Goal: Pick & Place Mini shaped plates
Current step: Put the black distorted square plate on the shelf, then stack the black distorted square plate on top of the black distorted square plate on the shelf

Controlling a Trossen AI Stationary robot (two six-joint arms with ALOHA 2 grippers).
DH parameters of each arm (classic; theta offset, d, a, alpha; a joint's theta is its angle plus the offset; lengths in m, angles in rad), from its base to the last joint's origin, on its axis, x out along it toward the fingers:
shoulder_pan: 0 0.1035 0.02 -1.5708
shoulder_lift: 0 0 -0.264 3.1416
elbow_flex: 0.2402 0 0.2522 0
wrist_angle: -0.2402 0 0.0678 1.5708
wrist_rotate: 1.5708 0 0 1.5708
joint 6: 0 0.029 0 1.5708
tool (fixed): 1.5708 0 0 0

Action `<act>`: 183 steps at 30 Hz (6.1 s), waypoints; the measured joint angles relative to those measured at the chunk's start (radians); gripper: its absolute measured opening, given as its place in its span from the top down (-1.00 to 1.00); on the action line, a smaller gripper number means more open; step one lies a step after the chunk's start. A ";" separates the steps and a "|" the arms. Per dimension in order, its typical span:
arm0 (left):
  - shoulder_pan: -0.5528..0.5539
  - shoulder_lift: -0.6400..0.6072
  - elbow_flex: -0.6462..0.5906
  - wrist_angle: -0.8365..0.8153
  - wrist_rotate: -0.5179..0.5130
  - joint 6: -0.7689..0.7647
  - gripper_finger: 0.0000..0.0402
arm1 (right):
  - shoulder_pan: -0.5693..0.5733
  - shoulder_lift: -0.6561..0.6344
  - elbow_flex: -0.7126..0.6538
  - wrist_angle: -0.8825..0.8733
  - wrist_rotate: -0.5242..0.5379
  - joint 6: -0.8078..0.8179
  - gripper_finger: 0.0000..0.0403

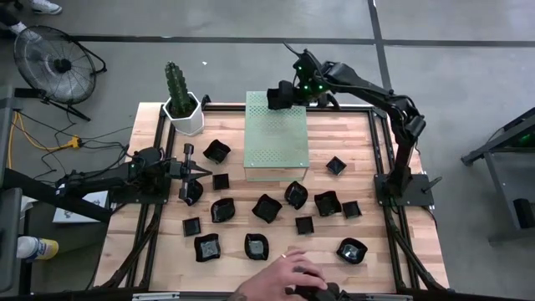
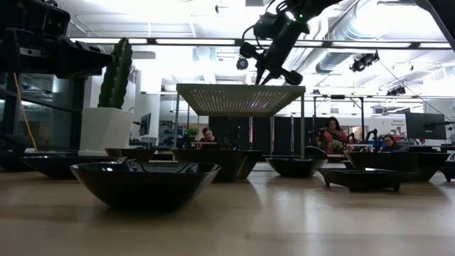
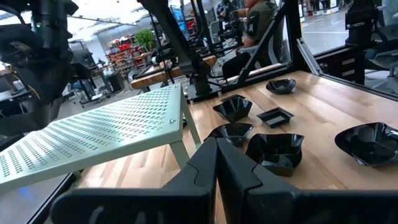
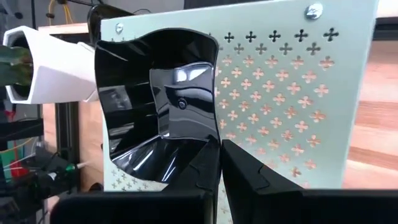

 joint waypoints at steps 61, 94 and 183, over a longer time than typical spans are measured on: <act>0.000 0.000 0.000 0.000 0.000 0.000 0.99 | 0.037 -0.119 0.000 -0.144 0.023 -0.335 0.36; 0.000 0.000 0.000 0.000 0.000 0.000 0.99 | 0.592 -0.739 -0.614 -0.472 0.389 -0.018 0.36; 0.000 0.000 0.000 0.000 0.000 0.000 0.99 | 0.796 -0.514 -1.128 0.188 0.109 0.273 0.98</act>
